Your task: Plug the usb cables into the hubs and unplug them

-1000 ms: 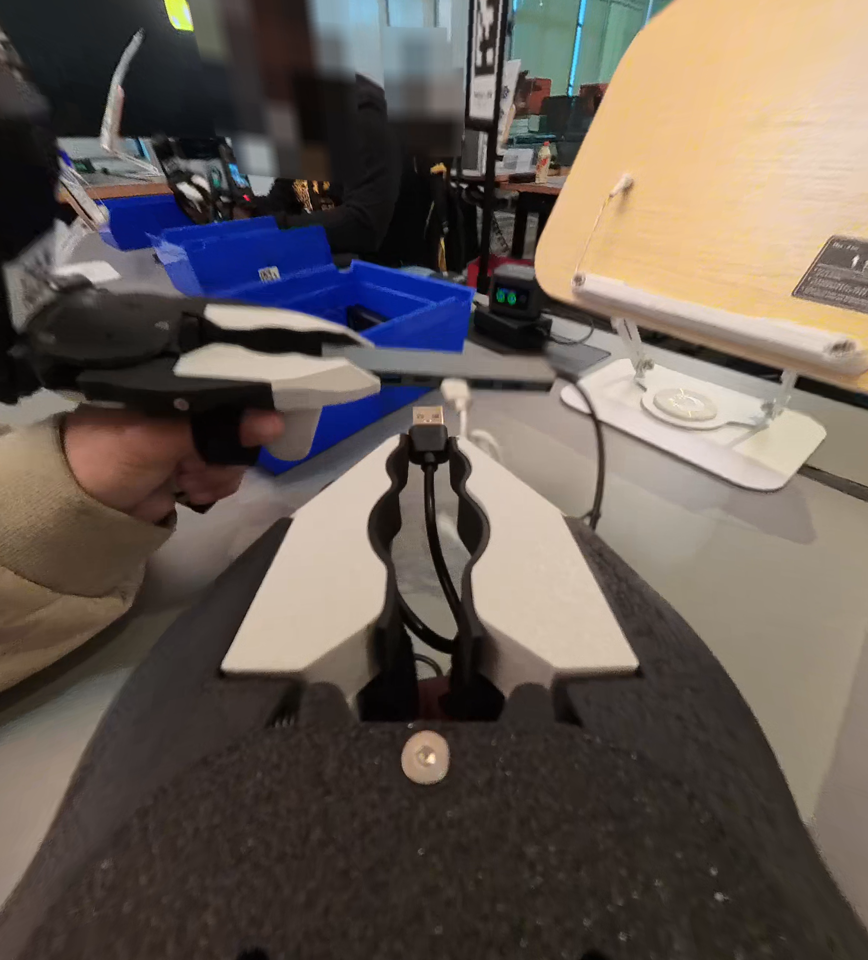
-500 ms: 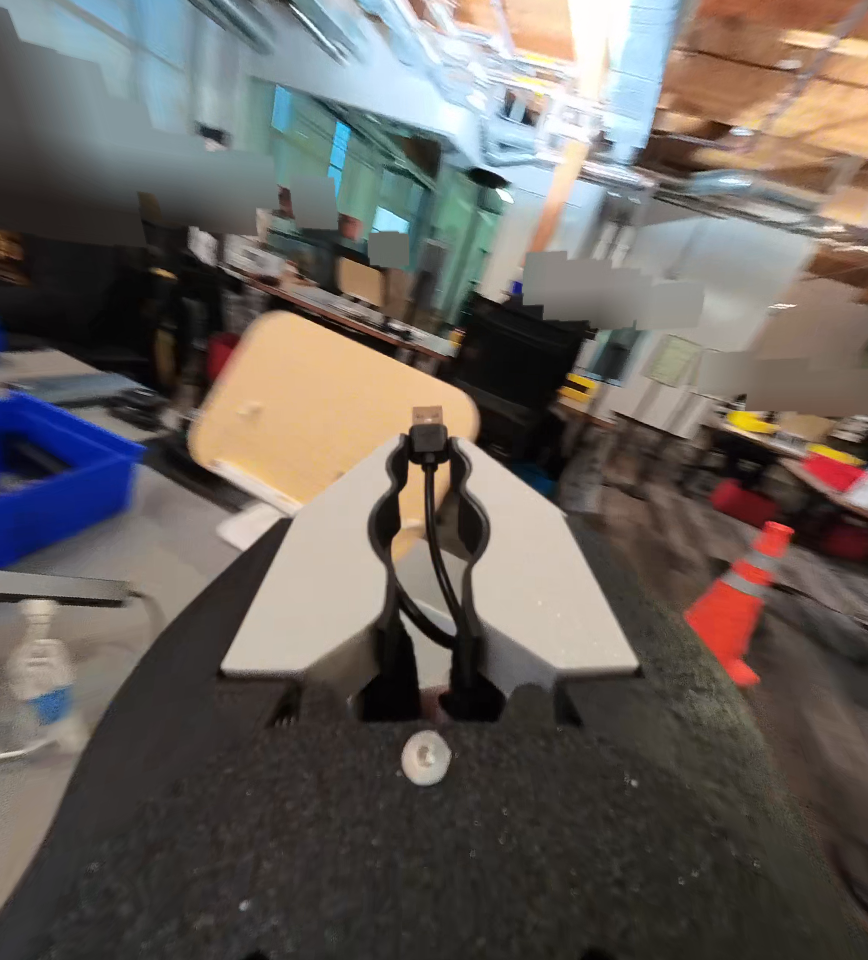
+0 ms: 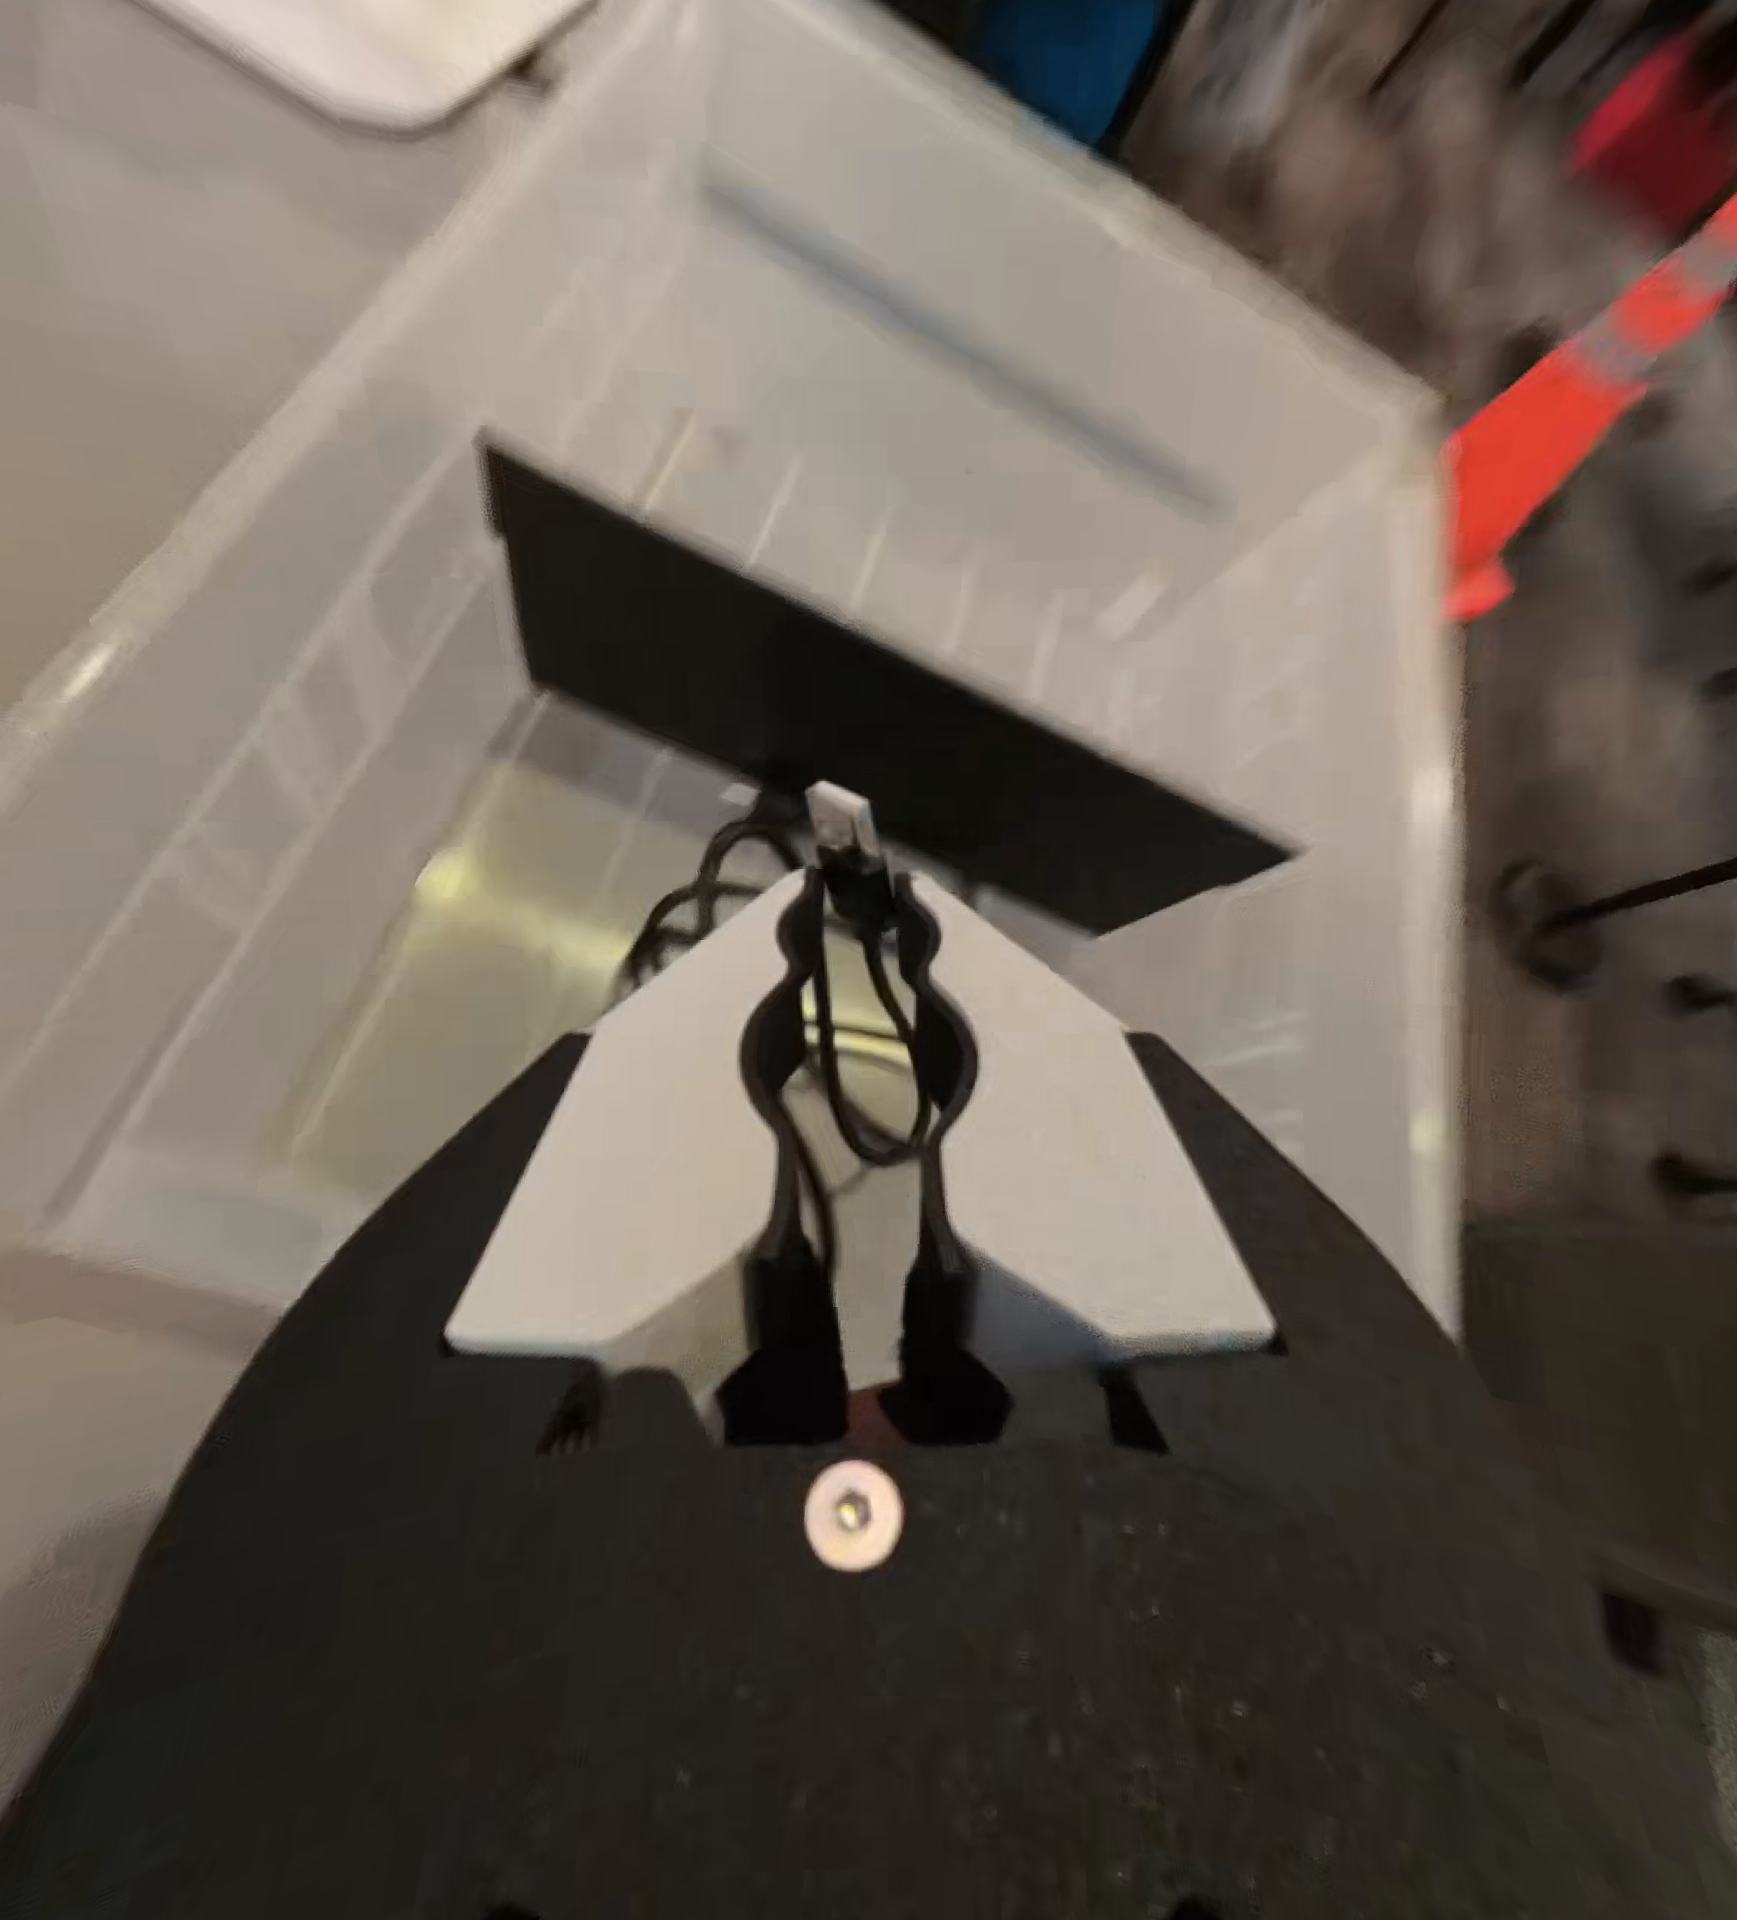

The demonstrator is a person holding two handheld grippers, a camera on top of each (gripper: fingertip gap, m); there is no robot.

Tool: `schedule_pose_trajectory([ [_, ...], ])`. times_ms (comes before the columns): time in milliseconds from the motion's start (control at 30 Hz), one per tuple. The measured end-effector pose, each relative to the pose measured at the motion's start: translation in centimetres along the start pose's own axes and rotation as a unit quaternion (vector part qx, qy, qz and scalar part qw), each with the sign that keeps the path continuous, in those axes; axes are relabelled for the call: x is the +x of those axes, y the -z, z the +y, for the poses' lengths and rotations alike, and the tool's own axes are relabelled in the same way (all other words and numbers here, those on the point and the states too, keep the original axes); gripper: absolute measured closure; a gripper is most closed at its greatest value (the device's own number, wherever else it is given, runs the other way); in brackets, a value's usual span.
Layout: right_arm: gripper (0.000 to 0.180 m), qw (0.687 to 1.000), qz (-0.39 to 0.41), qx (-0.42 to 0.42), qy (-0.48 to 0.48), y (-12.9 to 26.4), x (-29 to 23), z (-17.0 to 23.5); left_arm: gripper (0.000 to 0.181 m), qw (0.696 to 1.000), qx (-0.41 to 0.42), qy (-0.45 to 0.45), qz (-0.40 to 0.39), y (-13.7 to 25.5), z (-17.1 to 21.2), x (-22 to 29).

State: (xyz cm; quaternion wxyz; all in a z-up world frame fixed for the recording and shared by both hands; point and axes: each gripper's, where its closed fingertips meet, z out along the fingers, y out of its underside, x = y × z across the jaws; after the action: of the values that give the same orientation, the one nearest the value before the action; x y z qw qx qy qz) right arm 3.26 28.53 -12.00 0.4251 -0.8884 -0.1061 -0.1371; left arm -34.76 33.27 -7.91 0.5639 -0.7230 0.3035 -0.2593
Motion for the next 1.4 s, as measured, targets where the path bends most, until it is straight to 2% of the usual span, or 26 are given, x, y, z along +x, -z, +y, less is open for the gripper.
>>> schedule_pose_trajectory([
  [67, 0.168, 0.998, -0.033, -0.062, -0.003, -1.2, -1.0, 1.9, 0.149, 1.0, -0.002, 0.001, 0.004, -0.1, 0.1, 0.2],
  [133, 0.166, 0.994, -0.028, -0.104, 0.011, -2.0, -0.9, 2.9, 0.149, 1.0, -0.005, -0.001, 0.004, -0.2, 0.2, 0.3],
  [267, 0.134, 0.984, -0.061, -0.167, -0.025, -1.9, -0.5, 4.1, 0.149, 1.0, -0.01, 0.001, 0.002, -0.1, 0.2, 0.2],
  [333, 0.132, 0.982, -0.072, -0.168, -0.041, -0.7, 0.3, 3.5, 0.149, 1.0, -0.006, 0.013, 0.001, 0.0, 0.2, 0.0],
  [433, 0.129, 0.99, -0.093, -0.066, -0.077, 2.5, -0.5, -1.4, 0.149, 0.999, 0.009, 0.039, 0.01, 0.2, -0.1, 0.1],
  [500, 0.129, 0.982, -0.159, 0.042, -0.093, 5.4, -4.5, -6.3, 0.149, 0.999, 0.019, 0.047, 0.019, 0.2, -0.3, 0.6],
  [567, 0.128, 0.949, -0.27, 0.12, -0.109, 8.2, -11.6, -10.0, 0.149, 0.998, 0.032, 0.046, 0.027, 0.2, -0.8, 1.3],
  [633, 0.128, 0.907, -0.364, 0.164, -0.132, 9.9, -19.3, -11.8, 0.149, 0.998, 0.041, 0.041, 0.035, 0.2, -1.4, 2.3],
  [700, 0.129, 0.89, -0.39, 0.177, -0.158, 9.5, -24.7, -12.1, 0.149, 0.997, 0.044, 0.032, 0.048, 0.0, -1.8, 3.4],
  [833, 0.134, 0.882, -0.38, 0.18, -0.213, 6.4, -28.0, -12.7, 0.149, 0.997, 0.03, 0.013, 0.063, -0.4, -1.1, 5.3],
  [900, 0.139, 0.898, -0.352, 0.158, -0.212, 4.4, -28.0, -12.1, 0.149, 0.997, 0.024, 0.015, 0.066, -0.6, -0.8, 5.6],
  [933, 0.142, 0.898, -0.345, 0.168, -0.216, 4.2, -27.7, -12.1, 0.149, 0.997, 0.024, 0.018, 0.064, -0.6, -0.8, 5.6],
  [967, 0.153, 0.899, -0.339, 0.17, -0.218, 3.9, -27.6, -11.9, 0.149, 0.997, 0.024, 0.019, 0.065, -0.6, -0.8, 5.6],
  [1033, 0.164, 0.892, -0.356, 0.177, -0.215, 4.3, -27.8, -12.0, 0.148, 0.997, 0.021, 0.021, 0.073, -0.6, -0.6, 5.8],
  [1100, 0.165, 0.896, -0.344, 0.19, -0.208, 4.4, -27.5, -12.1, 0.149, 0.996, 0.017, 0.021, 0.08, -0.7, -0.4, 6.0],
  [1233, 0.165, 0.925, -0.3, 0.193, -0.13, 4.4, -26.7, -11.9, 0.149, 0.994, -0.013, 0.02, 0.107, -1.1, 0.7, 6.4],
  [1333, 0.165, 0.952, -0.223, 0.208, -0.013, 4.9, -25.8, -12.1, 0.148, 0.991, -0.049, 0.023, 0.12, -1.5, 2.1, 6.6],
  [1400, 0.165, 0.953, -0.211, 0.216, 0.023, 5.7, -26.1, -12.4, 0.137, 0.989, -0.063, 0.03, 0.127, -1.8, 2.5, 6.8],
])
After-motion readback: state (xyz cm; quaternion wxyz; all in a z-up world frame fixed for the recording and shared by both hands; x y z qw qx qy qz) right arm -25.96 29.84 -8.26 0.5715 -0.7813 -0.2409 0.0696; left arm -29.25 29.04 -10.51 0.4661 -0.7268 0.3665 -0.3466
